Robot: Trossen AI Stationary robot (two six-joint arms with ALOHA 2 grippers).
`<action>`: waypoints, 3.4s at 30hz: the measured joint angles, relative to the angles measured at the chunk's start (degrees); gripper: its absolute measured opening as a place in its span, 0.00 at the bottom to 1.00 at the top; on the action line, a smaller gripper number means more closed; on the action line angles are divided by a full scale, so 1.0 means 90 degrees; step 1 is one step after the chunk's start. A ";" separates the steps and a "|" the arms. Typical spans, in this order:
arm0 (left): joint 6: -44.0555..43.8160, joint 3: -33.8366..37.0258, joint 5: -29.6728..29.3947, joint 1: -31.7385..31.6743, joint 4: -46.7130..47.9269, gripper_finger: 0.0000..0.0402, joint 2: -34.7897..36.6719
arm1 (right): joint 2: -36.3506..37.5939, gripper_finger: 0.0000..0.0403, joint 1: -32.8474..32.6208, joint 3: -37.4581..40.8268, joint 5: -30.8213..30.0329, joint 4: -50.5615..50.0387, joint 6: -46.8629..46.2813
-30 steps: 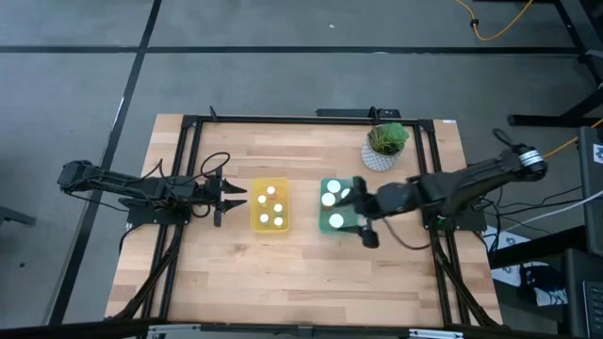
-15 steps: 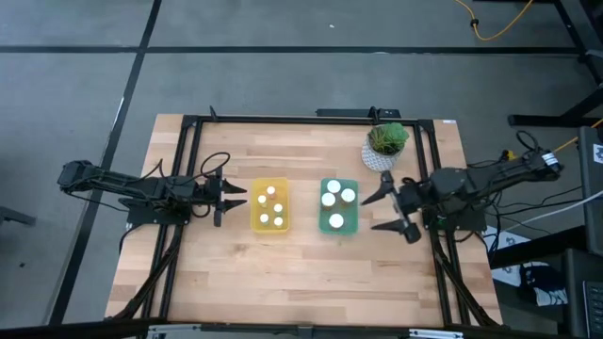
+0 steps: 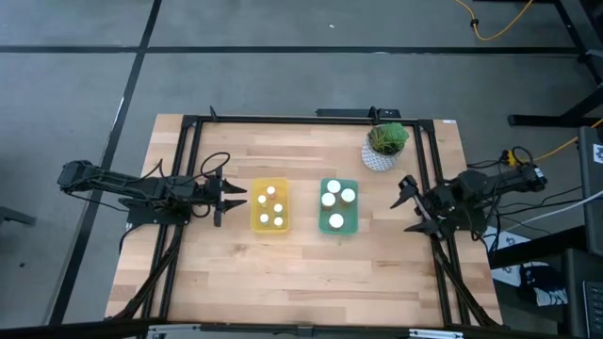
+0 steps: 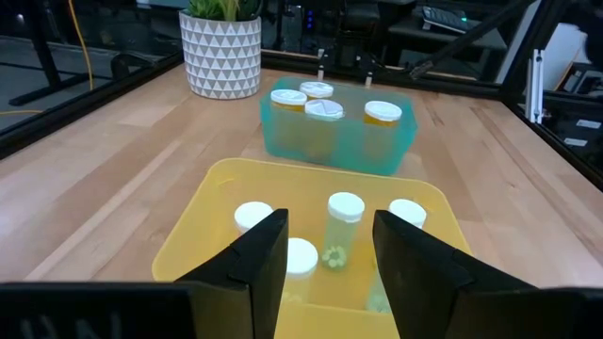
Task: Pick and place medicine bottles into bin by pill shape (circle, oval)
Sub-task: Return to Home Position
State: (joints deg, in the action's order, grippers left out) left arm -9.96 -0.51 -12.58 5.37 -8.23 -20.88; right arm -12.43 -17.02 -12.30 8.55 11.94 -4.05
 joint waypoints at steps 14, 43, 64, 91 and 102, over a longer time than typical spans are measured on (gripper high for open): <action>0.0000 0.0000 0.0001 0.0000 0.0001 0.37 0.0000 | 0.1375 0.78 0.0005 0.1325 0.0291 0.0444 0.0172; 0.0000 0.0000 0.0000 0.0000 -0.0002 0.37 0.0000 | 0.1360 0.78 0.0000 0.1324 0.0297 0.0166 0.0158; 0.0000 0.0000 0.0000 0.0000 0.0000 0.37 0.0000 | 0.1360 0.78 0.0000 0.1324 0.0292 0.0166 0.0158; 0.0000 0.0000 0.0002 0.0000 0.0000 0.37 0.0000 | 0.1358 0.78 0.0000 0.1324 0.0290 0.0166 0.0158; 0.0000 0.0000 0.0001 0.0000 -0.0001 0.37 0.0000 | 0.1360 0.78 0.0000 0.1324 0.0290 0.0166 0.0160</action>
State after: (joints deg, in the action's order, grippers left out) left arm -9.96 -0.51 -12.57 5.37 -8.24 -20.88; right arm -0.19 -17.02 -0.38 11.16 13.43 -2.61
